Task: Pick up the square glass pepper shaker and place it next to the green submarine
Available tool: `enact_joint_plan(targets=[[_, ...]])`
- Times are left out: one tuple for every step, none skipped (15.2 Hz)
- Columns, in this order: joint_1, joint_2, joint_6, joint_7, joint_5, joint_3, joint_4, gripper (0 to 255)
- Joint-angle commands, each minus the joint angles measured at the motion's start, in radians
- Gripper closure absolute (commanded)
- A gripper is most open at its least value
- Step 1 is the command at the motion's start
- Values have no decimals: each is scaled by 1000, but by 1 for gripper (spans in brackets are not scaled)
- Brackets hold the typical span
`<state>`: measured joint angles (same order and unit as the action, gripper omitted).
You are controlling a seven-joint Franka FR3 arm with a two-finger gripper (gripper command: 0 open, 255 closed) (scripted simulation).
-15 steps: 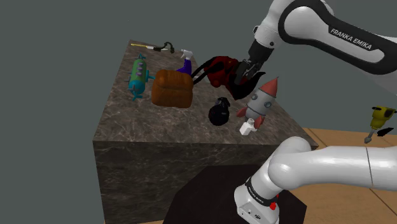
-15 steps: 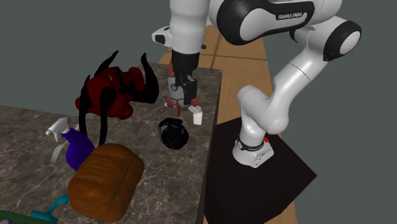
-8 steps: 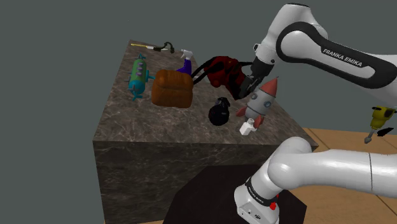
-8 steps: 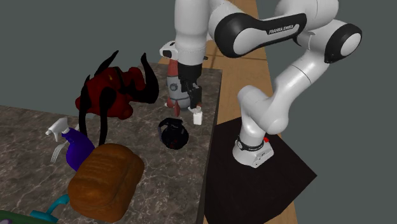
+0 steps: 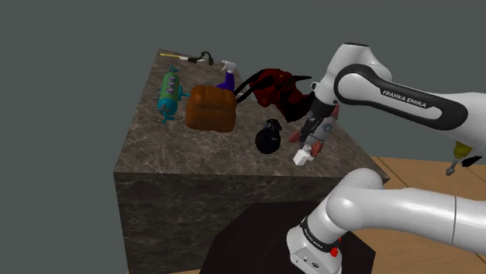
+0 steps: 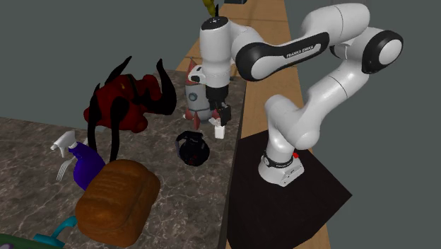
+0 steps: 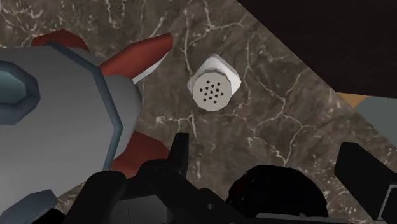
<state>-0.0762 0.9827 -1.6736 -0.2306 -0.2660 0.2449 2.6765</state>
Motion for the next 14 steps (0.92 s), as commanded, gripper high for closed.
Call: enact_joint_plan(targets=[[-21,19,-10,-40,-36,38,47,0],[-32,26,-16,-59,-56,57,70,0],[-44,33,-23,-78,-76,77,92,0],[-58,38,-31,-98,-98,98,113,0],[-72,41,-39,-118,-121,119,134,0],[-78,42,-42,-127,-131,129,142,0],[-82,42,-55,-127,-137,134,155,0],[-85,42,-68,-127,-143,140,168,0],[-88,41,-81,-126,-149,145,180,0],[-92,40,-94,-126,-156,151,193,0],[-97,38,-108,-127,-161,155,205,0],[-102,35,-123,-128,-167,160,217,0],[-106,33,-137,-127,-174,166,229,0],[-105,32,-144,-125,-180,173,235,0]])
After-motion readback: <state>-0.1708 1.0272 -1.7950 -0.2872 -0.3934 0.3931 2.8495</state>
